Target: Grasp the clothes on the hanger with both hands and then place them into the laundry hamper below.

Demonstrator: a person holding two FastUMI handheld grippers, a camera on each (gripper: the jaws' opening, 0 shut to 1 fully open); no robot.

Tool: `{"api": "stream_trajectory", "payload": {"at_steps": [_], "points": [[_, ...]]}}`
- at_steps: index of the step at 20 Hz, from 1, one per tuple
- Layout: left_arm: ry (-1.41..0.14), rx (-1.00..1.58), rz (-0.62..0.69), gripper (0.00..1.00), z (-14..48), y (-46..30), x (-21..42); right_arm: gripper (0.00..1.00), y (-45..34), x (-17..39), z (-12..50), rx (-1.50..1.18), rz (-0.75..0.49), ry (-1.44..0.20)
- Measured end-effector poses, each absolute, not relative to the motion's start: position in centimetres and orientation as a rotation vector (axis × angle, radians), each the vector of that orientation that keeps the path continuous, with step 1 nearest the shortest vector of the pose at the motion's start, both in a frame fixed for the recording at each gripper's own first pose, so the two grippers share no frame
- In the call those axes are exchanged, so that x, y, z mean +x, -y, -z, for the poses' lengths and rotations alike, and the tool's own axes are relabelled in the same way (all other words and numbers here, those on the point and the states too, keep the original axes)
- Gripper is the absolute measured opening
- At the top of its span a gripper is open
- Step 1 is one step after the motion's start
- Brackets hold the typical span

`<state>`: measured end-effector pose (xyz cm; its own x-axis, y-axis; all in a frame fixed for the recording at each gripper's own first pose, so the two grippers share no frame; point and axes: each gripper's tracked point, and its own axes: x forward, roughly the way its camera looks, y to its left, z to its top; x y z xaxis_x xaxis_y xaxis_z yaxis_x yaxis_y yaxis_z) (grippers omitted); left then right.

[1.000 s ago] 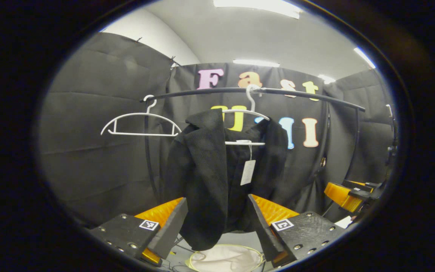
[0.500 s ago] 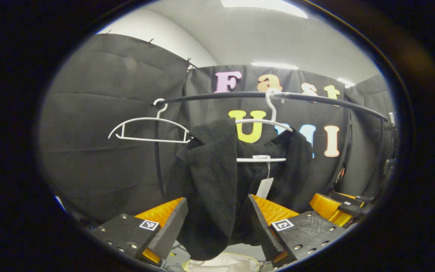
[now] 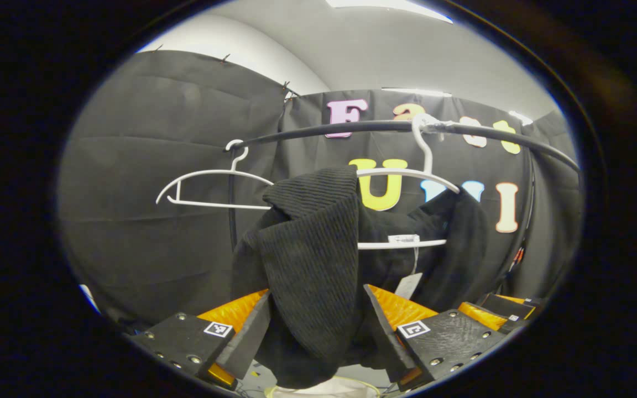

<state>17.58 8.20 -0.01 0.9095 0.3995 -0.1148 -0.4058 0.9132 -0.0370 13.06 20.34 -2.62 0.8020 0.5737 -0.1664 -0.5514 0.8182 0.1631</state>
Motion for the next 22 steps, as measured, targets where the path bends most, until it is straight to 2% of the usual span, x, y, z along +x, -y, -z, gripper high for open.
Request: {"api": "stream_trajectory", "payload": {"at_steps": [1,5,6,11,12,16,22], "points": [[-0.105,-0.076,-0.415,0.88,-0.1,-8.2,18.1,0.93,-20.5,13.3,2.7,0.099,-0.607,-0.213],[-0.069,-0.111,-0.442,0.88,-1.0,-9.0,18.8,0.93,-21.3,13.8,2.2,0.079,-0.62,-0.192],[-0.063,-0.106,-0.47,0.76,-1.1,-9.7,19.0,0.93,-21.5,14.0,2.0,0.078,-0.622,-0.186],[-0.062,-0.103,-0.426,0.18,-1.2,-9.5,19.6,0.92,-21.7,15.3,1.8,0.1,-0.628,-0.167],[-0.066,-0.09,-0.404,0.06,-1.2,-8.9,19.5,0.98,-21.6,15.8,1.7,0.102,-0.619,-0.165],[-0.076,0.003,-0.385,0.01,-1.8,-8.2,18.7,0.98,-21.3,17.6,1.9,0.102,-0.551,-0.179],[-0.053,-0.036,-0.361,0.01,-2.4,-7.6,18.3,0.98,-21.5,20.1,0.9,0.067,-0.457,-0.135]]}}
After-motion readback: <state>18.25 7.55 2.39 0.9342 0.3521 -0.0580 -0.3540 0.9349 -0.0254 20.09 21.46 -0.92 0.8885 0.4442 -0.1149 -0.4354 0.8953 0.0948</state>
